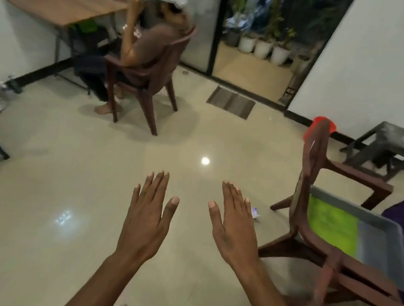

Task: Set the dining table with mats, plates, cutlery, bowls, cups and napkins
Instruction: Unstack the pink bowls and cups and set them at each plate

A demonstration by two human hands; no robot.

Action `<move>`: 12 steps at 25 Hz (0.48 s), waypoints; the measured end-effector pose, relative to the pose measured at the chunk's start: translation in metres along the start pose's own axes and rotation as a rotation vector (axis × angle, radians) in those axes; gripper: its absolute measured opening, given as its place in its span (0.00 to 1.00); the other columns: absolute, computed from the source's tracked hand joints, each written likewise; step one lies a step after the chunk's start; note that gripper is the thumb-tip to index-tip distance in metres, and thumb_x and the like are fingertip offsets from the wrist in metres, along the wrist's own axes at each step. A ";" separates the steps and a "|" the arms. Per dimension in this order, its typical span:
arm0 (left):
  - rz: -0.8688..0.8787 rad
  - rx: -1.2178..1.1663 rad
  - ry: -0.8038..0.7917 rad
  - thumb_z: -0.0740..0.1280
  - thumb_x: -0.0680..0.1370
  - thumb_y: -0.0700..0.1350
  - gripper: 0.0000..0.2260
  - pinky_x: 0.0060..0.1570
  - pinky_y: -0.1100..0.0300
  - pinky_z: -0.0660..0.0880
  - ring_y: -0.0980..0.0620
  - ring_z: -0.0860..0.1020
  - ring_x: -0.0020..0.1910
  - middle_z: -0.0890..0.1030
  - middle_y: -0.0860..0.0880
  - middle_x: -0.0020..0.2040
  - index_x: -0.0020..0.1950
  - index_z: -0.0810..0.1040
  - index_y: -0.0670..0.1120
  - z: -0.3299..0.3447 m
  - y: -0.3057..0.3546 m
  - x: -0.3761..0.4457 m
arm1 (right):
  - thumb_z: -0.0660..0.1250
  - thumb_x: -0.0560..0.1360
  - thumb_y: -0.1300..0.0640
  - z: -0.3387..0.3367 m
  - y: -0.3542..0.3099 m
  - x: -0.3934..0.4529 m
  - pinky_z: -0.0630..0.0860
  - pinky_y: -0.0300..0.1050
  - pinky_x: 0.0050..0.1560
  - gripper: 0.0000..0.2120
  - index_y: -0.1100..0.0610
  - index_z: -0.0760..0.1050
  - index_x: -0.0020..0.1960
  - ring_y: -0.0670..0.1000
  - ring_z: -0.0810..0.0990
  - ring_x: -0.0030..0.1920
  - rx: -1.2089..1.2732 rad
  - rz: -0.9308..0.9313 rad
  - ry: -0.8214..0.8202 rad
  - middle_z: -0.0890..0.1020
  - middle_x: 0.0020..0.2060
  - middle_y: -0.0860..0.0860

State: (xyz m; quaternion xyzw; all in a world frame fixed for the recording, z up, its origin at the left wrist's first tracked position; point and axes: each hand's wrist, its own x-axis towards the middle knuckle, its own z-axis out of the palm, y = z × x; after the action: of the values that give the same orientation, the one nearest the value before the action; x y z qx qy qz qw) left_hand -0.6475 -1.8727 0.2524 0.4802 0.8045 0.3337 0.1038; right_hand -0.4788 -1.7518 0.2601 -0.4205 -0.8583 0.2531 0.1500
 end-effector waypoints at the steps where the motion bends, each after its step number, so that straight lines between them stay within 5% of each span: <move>1: 0.018 0.013 0.004 0.43 0.84 0.65 0.30 0.81 0.51 0.42 0.63 0.39 0.80 0.47 0.61 0.82 0.84 0.48 0.54 0.002 0.001 0.007 | 0.46 0.84 0.37 0.000 -0.002 0.001 0.36 0.43 0.80 0.31 0.46 0.44 0.83 0.34 0.37 0.78 -0.031 0.012 -0.011 0.47 0.82 0.40; 4: 0.133 0.000 -0.115 0.43 0.85 0.64 0.29 0.81 0.50 0.42 0.63 0.39 0.80 0.47 0.60 0.83 0.84 0.48 0.53 0.012 -0.007 0.103 | 0.45 0.85 0.37 0.005 -0.006 0.062 0.32 0.38 0.77 0.30 0.46 0.43 0.83 0.35 0.37 0.78 -0.068 0.142 0.083 0.46 0.82 0.41; 12: 0.414 -0.035 -0.347 0.46 0.86 0.62 0.27 0.81 0.52 0.41 0.64 0.39 0.80 0.47 0.60 0.82 0.83 0.47 0.55 0.109 0.015 0.322 | 0.44 0.84 0.36 -0.009 0.070 0.228 0.37 0.45 0.80 0.31 0.45 0.43 0.83 0.35 0.37 0.78 -0.026 0.406 0.307 0.46 0.82 0.40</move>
State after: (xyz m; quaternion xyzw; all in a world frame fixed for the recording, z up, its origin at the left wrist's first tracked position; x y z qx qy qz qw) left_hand -0.7508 -1.5489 0.2289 0.6825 0.6536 0.2745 0.1779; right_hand -0.5660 -1.5306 0.2383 -0.6196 -0.7266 0.2000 0.2194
